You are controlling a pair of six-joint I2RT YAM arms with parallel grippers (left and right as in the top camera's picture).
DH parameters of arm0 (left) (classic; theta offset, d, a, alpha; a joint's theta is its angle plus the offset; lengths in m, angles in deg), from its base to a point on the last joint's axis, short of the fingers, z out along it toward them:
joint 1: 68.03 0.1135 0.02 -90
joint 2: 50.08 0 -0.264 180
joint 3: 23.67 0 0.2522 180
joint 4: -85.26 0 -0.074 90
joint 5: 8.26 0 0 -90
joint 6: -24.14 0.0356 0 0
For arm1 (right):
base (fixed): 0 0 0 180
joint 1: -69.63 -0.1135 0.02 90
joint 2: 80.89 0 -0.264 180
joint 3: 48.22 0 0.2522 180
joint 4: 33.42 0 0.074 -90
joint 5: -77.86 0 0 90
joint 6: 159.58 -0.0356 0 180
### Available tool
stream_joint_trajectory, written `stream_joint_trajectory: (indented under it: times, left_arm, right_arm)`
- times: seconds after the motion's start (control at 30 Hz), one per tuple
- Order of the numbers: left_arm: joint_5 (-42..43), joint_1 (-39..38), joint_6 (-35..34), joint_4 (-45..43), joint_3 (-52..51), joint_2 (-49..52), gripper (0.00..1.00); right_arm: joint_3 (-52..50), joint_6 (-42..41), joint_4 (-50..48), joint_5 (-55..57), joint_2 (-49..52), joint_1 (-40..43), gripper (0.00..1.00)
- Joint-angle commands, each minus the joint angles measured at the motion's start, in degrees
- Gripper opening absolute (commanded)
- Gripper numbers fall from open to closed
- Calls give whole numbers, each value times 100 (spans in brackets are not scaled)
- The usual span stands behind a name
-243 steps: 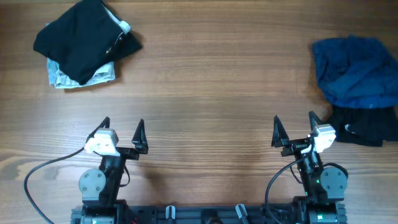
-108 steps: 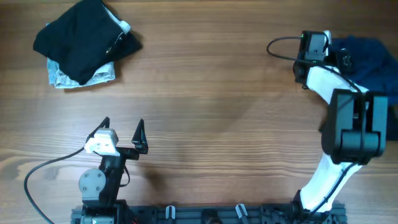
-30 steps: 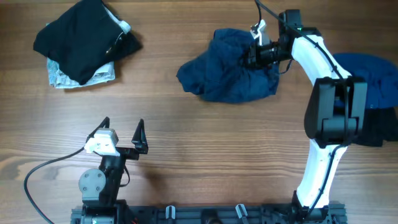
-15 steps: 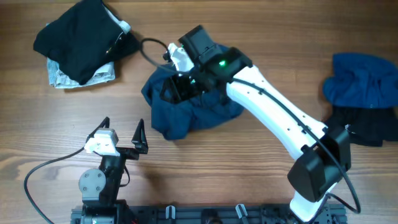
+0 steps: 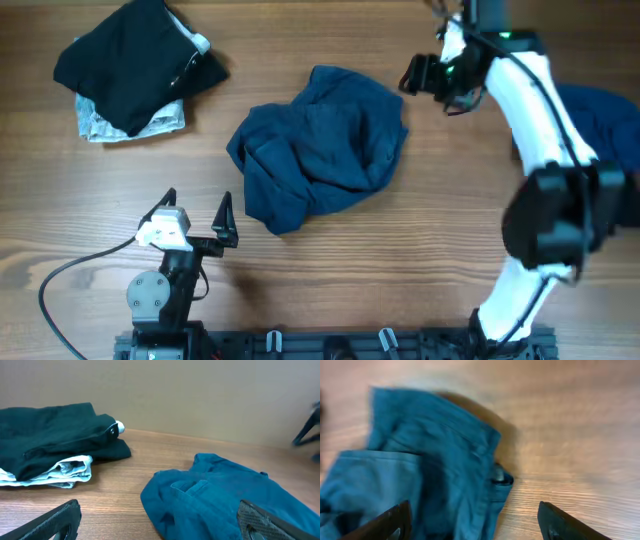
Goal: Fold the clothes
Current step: 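Regrasp the trousers' far edge with the right gripper and spread them flat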
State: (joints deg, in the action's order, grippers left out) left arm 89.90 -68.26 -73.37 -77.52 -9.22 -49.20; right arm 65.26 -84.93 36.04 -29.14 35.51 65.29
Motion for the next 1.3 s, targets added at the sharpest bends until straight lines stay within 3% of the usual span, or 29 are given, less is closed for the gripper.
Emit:
stream_joint_trajectory:
  times: [0.0,0.23,0.5,0.7,0.73,0.77,0.87,0.93,1.0,1.03,1.27]
  left_arm:
    - [-35,17,131,20,-35,-28,100]
    - [-35,17,131,20,-35,-28,100]
    - [-35,17,131,20,-35,-28,100]
    - [-35,17,131,20,-35,-28,100]
    - [-35,17,131,20,-35,-28,100]
    - [-35,17,131,20,-35,-28,100]
    - [-35,17,131,20,-35,-28,100]
    - [-35,17,131,17,-35,-28,100]
    - [-35,17,131,20,-35,-28,100]
    - [-35,17,131,20,-35,-28,100]
    - [-35,17,131,20,-35,-28,100]
  right_arm:
    - [-70,-586,52,-739,621,-35,80]
    - [-131,-1733,470,-623,743,-96,75]
    - [-999,-2232,-649,-402,758,-229,81]
    - [-1115,-2273,-1086,-533,802,-319,79]
    - [-1115,-2337,-1137,-533,802,-350,76]
    - [-1115,-2417,-1222,-533,804,-420,66]
    - [-1115,-2538,-1344,-531,850,-619,59]
    - [-1115,-2529,-1473,-525,866,-649,45]
    - [-1113,-2511,-1582,-448,866,-647,26]
    - [-1113,-2509,-1631,-435,863,-645,4]
    - [-66,-1478,-1827,-487,195,-568,4]
